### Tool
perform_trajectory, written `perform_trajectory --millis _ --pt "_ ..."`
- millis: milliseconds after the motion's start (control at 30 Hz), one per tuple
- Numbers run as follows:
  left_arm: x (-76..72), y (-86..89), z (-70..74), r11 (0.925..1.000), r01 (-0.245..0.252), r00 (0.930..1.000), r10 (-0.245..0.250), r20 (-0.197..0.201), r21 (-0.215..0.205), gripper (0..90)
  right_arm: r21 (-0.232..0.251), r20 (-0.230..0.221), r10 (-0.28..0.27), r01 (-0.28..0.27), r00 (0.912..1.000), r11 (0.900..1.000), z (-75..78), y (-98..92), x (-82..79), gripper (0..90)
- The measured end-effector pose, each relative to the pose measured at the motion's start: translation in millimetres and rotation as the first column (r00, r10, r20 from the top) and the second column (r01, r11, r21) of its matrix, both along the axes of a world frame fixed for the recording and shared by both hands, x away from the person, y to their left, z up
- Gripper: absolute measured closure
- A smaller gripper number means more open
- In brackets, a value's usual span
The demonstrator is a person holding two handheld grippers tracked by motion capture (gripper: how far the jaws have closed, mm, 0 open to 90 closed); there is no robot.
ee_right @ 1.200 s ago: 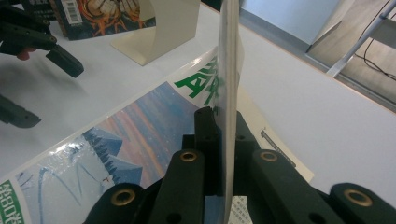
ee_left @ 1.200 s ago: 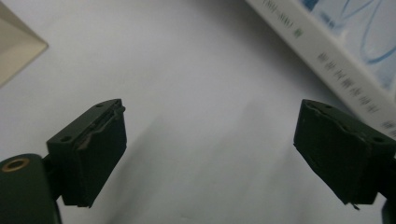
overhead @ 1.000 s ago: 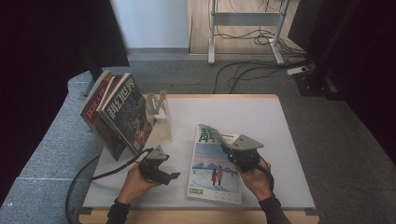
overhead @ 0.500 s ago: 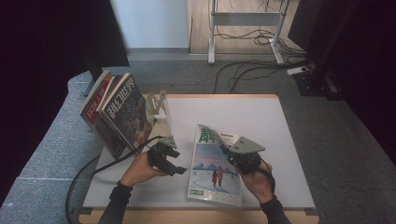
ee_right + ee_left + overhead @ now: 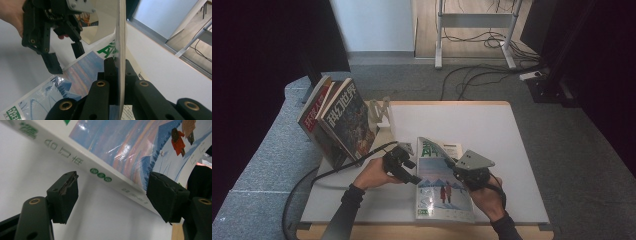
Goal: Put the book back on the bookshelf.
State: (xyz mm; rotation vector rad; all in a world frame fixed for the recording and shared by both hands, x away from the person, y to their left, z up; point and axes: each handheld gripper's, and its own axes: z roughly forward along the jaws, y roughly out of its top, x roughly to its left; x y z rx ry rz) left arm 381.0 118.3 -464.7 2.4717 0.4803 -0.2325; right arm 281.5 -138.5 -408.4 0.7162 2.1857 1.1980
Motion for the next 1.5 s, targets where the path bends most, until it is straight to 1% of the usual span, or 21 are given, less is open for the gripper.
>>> perform_trajectory --millis 100,200,233,300,467,533,600,733,800,933,1233,1333,1500 --pt "-0.5 -4.2 -3.0 0.9999 0.014 0.9999 -0.014 -0.007 -0.005 26.5 -0.002 0.006 0.006 -0.006 1.0 1.0 0.8 1.9 -1.7 85.3" --pt "-1.0 -10.0 -4.2 0.9995 0.032 0.9995 -0.031 -0.009 0.005 27.5 -0.005 0.009 0.014 -0.014 0.9999 1.0 1.5 2.7 -3.0 85.3" --pt "-0.7 -12.0 -4.7 0.9994 0.032 0.9994 -0.032 -0.017 0.011 26.8 -0.003 0.011 0.016 -0.016 0.9998 1.0 1.5 2.9 -3.2 85.3" --pt "-0.7 -12.4 -4.6 0.9994 0.033 0.9993 -0.033 -0.017 0.01 26.9 -0.006 0.015 0.018 -0.018 0.9997 1.0 2.2 3.0 -4.2 85.2" --pt "-3.3 -12.0 -3.2 0.9995 0.026 0.9996 -0.026 -0.009 0.015 29.0 -0.003 0.024 0.036 -0.036 0.9991 0.999 2.7 1.6 -5.2 84.9" --pt "-3.9 -11.7 -2.4 0.9996 0.022 0.9997 -0.022 -0.013 0.015 30.5 0.001 0.028 0.046 -0.046 0.9986 0.999 3.1 1.2 -6.1 84.6" --pt "-3.9 -11.7 -1.5 0.9997 0.016 0.9995 -0.016 -0.028 0.016 32.8 0.002 0.034 0.053 -0.053 0.998 0.999 3.5 1.1 -7.0 84.2" --pt "-4.0 -12.2 -0.4 0.9996 0.015 0.9995 -0.014 -0.029 0.024 34.6 0.004 0.042 0.068 -0.068 0.9968 0.998 4.5 1.2 -8.4 83.6" --pt "-4.1 -12.8 0.3 0.9995 0.014 0.9995 -0.013 -0.03 0.029 34.8 0.002 0.046 0.071 -0.071 0.9964 0.997 4.8 1.3 -8.6 83.5" --pt "-4.6 -12.4 0.6 0.9996 0.012 0.9994 -0.011 -0.031 0.025 35.9 0.004 0.043 0.076 -0.076 0.9962 0.997 4.7 0.3 -8.7 82.9" --pt "-5.0 -12.6 1.4 0.9998 -0.008 0.9979 0.009 -0.064 0.018 41.1 0.002 0.03 0.087 -0.087 0.9958 0.996 5.9 -3.0 -9.2 81.4" --pt "-3.8 -12.6 0.7 0.9999 -0.006 0.9974 0.007 -0.072 0.015 41.3 0.0 0.035 0.078 -0.078 0.9964 0.997 5.9 -3.1 -9.5 82.5" --pt "-2.1 -11.8 -2.9 0.9999 -0.01 0.9965 0.011 -0.083 0.005 39.9 -0.006 0.056 0.076 -0.076 0.9955 0.997 3.7 -1.9 -8.2 83.7"
